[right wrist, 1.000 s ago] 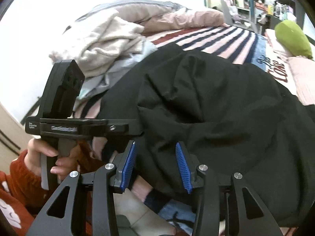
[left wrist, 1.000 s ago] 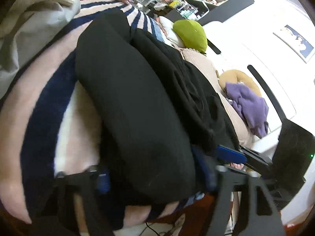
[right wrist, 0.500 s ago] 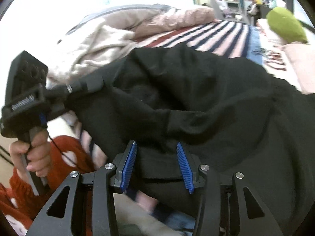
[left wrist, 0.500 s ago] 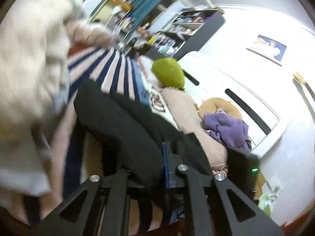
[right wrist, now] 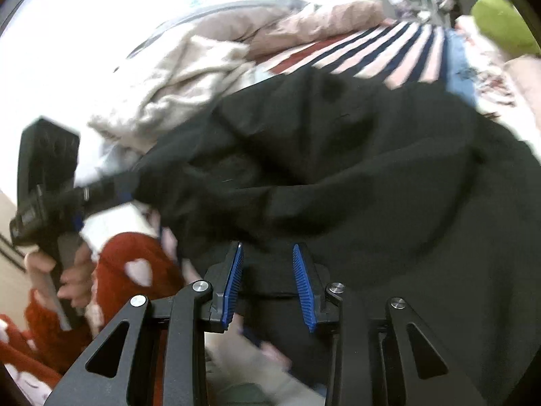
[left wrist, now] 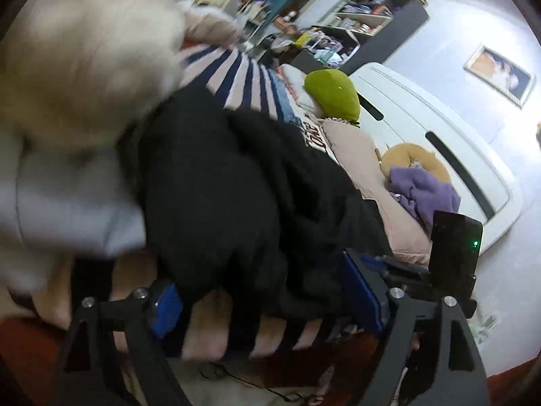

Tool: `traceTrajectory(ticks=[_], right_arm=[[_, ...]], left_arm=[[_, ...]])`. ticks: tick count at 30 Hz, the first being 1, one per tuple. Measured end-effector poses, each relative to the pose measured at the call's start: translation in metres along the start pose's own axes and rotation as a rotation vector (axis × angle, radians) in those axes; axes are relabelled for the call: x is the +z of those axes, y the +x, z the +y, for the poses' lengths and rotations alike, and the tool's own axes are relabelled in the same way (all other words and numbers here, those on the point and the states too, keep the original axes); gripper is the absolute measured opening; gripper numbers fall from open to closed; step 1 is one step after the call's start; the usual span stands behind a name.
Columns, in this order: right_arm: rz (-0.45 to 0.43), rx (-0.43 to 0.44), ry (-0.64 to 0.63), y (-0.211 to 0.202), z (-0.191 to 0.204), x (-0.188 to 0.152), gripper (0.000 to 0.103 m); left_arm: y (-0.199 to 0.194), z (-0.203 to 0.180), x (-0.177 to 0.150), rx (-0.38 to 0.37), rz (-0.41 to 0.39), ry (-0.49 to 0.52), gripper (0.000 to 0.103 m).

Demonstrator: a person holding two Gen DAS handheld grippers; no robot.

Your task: Fold large clothes

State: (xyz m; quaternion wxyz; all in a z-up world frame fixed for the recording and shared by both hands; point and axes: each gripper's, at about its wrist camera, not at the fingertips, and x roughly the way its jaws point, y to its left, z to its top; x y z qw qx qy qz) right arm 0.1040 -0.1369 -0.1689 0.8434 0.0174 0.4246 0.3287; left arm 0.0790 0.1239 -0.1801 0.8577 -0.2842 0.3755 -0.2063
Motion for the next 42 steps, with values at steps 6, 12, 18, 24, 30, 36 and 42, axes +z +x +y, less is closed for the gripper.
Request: traceTrajectory(ticks=[6,12,18,24,30,36,42], right_arm=[[-0.002,-0.041,0.027,-0.003,-0.020,-0.006,0.026],[0.012,-0.085,-0.011,0.010,-0.018,-0.012,0.024],[0.011,-0.073,0.001,0.011,-0.018,-0.010,0.024],[0.009,-0.083,-0.002,0.019,-0.013,-0.006,0.024],[-0.005,-0.072,0.007,0.018,-0.014,-0.005,0.026],[-0.034,0.003,0.067,0.008,-0.028,-0.007,0.027],[-0.103,0.029,0.107,-0.035,-0.054,-0.018,0.027]], left_arm=[[0.032,0.022,-0.011,-0.001,0.031,-0.139,0.090],[0.023,0.023,-0.029,0.034,0.075,-0.134,0.094],[0.035,0.036,-0.038,-0.065,0.043,-0.257,0.095],[0.061,0.027,-0.015,-0.075,-0.054,-0.249,0.047],[0.054,-0.035,0.006,-0.022,-0.109,-0.004,0.019],[0.066,-0.114,0.023,-0.009,-0.070,0.306,0.019],[0.107,-0.167,0.028,-0.152,0.037,0.429,0.020]])
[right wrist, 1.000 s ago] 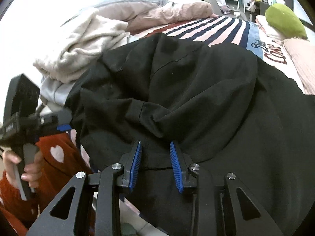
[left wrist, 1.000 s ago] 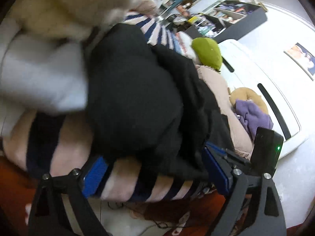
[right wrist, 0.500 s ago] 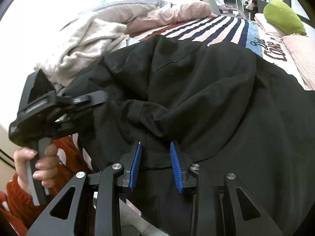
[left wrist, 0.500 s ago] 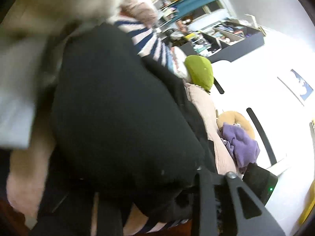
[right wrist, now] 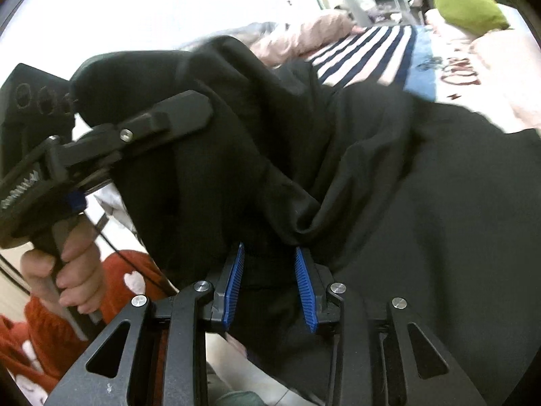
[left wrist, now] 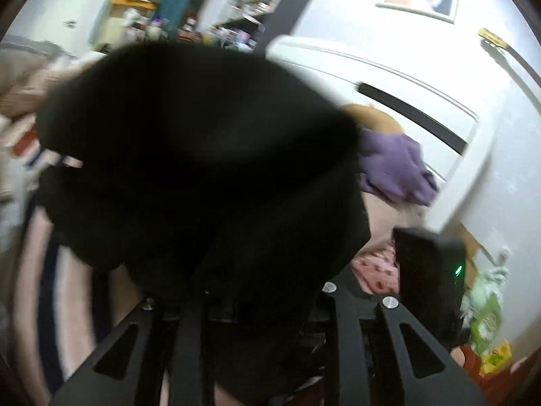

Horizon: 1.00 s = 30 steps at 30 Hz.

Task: Fold large clothes
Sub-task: 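Lift the jacket bundle with both grippers and roll it over toward the hood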

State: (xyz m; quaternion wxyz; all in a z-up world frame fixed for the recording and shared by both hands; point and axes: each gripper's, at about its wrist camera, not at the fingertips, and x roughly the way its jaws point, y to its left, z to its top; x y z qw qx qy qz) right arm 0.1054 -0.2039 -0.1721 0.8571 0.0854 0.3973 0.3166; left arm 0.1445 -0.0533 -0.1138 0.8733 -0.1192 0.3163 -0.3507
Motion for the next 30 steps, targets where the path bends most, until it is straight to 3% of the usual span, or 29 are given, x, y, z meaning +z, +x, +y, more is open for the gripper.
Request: traceTrajectory(ticks=[5,8,13,16,19,22,23,25,26,28,30], right_arm=[[-0.144,-0.143,0.063,-0.081,-0.042,-0.003,0.031],[-0.208,-0.165,0.110,-0.119,-0.065,-0.001,0.032],[-0.263,-0.152,0.090,-0.143,-0.065,0.013,0.033],[-0.324,-0.083,0.098,-0.150,-0.062,0.023,0.054],[-0.376,-0.031,0.052,-0.152,-0.048,0.029,0.055],[-0.342,-0.031,-0.031,-0.137,-0.026,0.041,0.055],[-0.313,-0.069,-0.054,-0.128,-0.021,0.044,0.054],[-0.254,-0.170,-0.074,-0.107,-0.021,0.049,0.040],[-0.222,-0.200,-0.066,-0.099,-0.025,0.050,0.023],[-0.171,-0.219,-0.044,-0.083,-0.038,0.049,0.020],[-0.148,-0.246,-0.020,-0.077,-0.049,0.045,0.019]], left_arm=[[0.050,-0.013,-0.013,-0.195,0.108,-0.030,0.027],[0.074,-0.008,-0.025,-0.284,0.150,-0.096,0.026],[0.076,-0.010,-0.035,-0.276,0.146,-0.071,0.028],[0.072,-0.001,-0.035,-0.290,0.141,-0.107,0.028],[0.070,0.002,-0.032,-0.293,0.129,-0.119,0.029],[0.066,0.002,-0.031,-0.276,0.124,-0.116,0.030],[0.064,0.003,-0.031,-0.270,0.127,-0.114,0.031],[0.054,0.005,-0.029,-0.269,0.117,-0.119,0.037],[0.045,0.007,-0.029,-0.277,0.108,-0.124,0.047],[0.024,0.014,-0.030,-0.302,0.080,-0.143,0.056],[0.004,0.028,-0.033,-0.296,0.042,-0.161,0.059]])
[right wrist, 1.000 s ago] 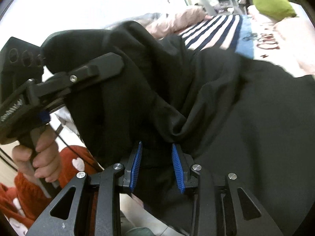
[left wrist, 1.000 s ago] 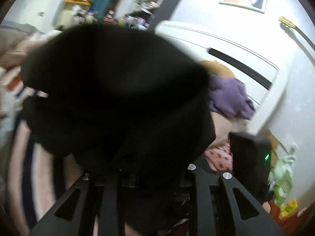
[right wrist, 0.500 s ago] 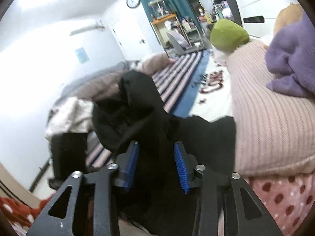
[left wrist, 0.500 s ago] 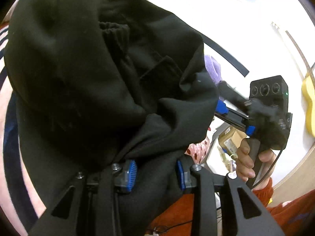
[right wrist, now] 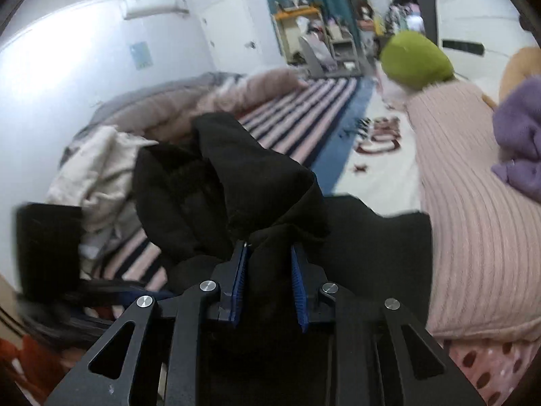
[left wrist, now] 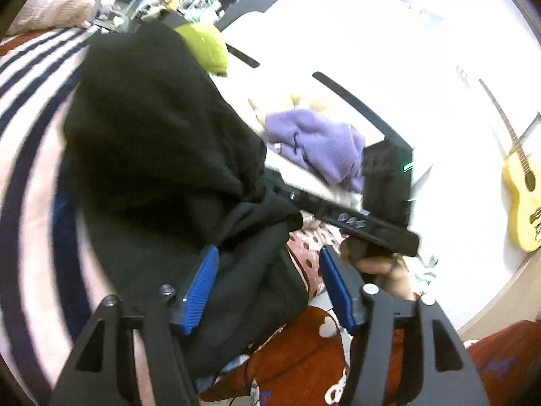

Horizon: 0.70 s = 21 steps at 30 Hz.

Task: Fold large clothes
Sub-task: 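Lift the jacket bundle with both grippers and roll it over toward the hood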

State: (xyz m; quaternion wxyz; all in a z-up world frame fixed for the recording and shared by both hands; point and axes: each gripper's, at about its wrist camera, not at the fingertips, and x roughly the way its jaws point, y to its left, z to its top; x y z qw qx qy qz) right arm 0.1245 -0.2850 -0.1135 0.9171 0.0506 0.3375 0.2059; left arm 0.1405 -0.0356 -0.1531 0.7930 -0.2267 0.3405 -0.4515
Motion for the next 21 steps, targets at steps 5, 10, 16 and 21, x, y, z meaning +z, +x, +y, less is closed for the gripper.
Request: traceTrajectory(ticks=[5,10,16,21], right_arm=[[0.030,-0.051,0.040,-0.004,-0.015,-0.013,0.019],[-0.014,-0.097,0.014,-0.024,-0.005,0.003,0.026],[-0.094,-0.017,-0.138,-0.052,0.047,0.030,0.051],[0.093,-0.004,-0.203,-0.001,0.067,0.026,0.055]], left_arm=[[-0.022,0.045,-0.002,0.145,-0.035,-0.112,0.059],[0.004,0.075,-0.008,0.165,0.009,-0.161,0.059],[0.014,0.081,-0.009,0.126,-0.006,-0.187,0.059],[0.014,0.082,-0.010,0.108,-0.002,-0.208,0.059]])
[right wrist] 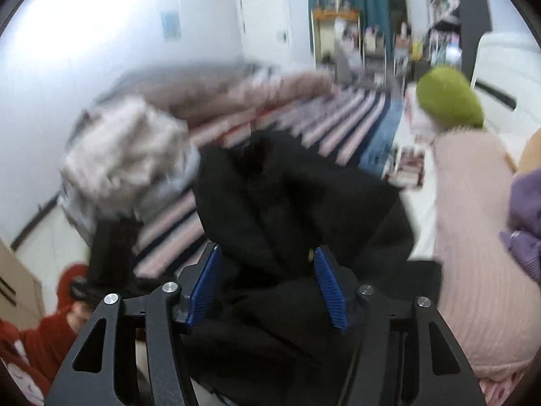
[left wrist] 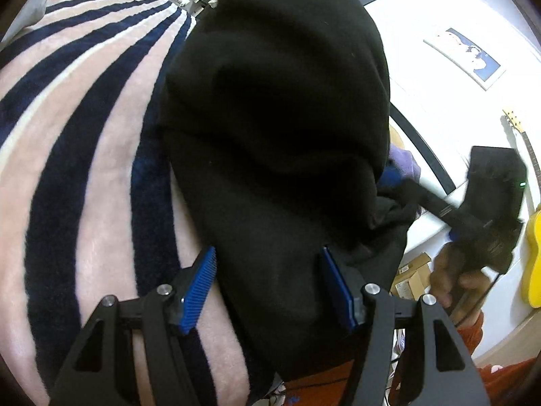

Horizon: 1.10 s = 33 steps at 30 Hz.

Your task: Fold large clothes

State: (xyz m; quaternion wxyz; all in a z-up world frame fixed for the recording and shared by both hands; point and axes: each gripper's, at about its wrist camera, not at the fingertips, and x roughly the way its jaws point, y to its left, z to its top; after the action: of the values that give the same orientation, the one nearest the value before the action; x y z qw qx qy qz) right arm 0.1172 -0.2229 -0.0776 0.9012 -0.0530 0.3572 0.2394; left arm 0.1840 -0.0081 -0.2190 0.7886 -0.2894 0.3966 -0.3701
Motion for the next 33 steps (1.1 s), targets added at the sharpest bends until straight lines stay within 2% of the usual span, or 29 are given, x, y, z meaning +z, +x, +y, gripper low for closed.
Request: traceTrajectory(ticks=[2,3,4,5,6,9,14,19,20,21,22,23,24,26,31,32,33], right_arm=[[0.078,0.007,0.007,0.022,-0.003,-0.012,0.058],[0.097,0.014,0.003,0.026,-0.003,-0.018,0.051],[0.113,0.022,-0.011,0.030,-0.003,-0.024,0.042],[0.127,0.024,-0.023,0.033,-0.005,-0.030,0.022],[0.135,0.013,-0.008,0.036,-0.011,-0.035,0.012],[0.093,0.035,0.089,0.024,-0.035,-0.044,0.005],[-0.020,-0.022,0.115,-0.029,-0.046,-0.054,0.000],[-0.018,-0.040,0.208,-0.067,-0.076,-0.083,0.000],[-0.029,-0.054,0.234,-0.072,-0.083,-0.089,0.006],[-0.048,-0.062,0.277,-0.075,-0.094,-0.096,0.032],[-0.068,-0.051,0.335,-0.078,-0.105,-0.104,0.051],[-0.087,-0.033,0.383,-0.079,-0.111,-0.109,0.078],[-0.107,-0.007,0.433,-0.079,-0.119,-0.115,0.082],[-0.086,0.062,0.495,-0.063,-0.128,-0.122,0.082],[-0.055,0.151,0.505,-0.020,-0.121,-0.118,0.081],[-0.058,0.152,0.494,-0.015,-0.118,-0.114,0.076],[-0.070,0.144,0.474,-0.009,-0.114,-0.107,0.064]], left_arm=[[0.005,-0.001,-0.002,-0.002,0.009,-0.001,0.059],[0.006,0.001,-0.002,0.000,0.013,0.000,0.059],[0.008,0.000,-0.001,0.003,0.016,0.001,0.059],[0.009,-0.001,0.000,0.003,0.018,0.003,0.059],[0.011,-0.003,0.001,-0.001,0.018,0.007,0.060],[0.016,-0.015,0.004,0.003,0.027,0.055,0.062],[0.033,-0.047,0.016,-0.002,0.042,0.152,0.062],[0.043,-0.065,0.017,0.017,0.051,0.224,0.062],[0.044,-0.066,0.016,0.023,0.051,0.228,0.062],[0.042,-0.068,0.016,0.030,0.051,0.228,0.062],[0.042,-0.067,0.014,0.036,0.052,0.226,0.062],[0.040,-0.067,0.012,0.041,0.054,0.223,0.062],[0.040,-0.065,0.011,0.046,0.055,0.217,0.062],[0.039,-0.064,0.012,0.052,0.056,0.204,0.063],[0.034,-0.052,0.010,0.065,0.060,0.171,0.064],[0.032,-0.049,0.010,0.064,0.059,0.158,0.064],[0.031,-0.047,0.010,0.063,0.057,0.146,0.064]])
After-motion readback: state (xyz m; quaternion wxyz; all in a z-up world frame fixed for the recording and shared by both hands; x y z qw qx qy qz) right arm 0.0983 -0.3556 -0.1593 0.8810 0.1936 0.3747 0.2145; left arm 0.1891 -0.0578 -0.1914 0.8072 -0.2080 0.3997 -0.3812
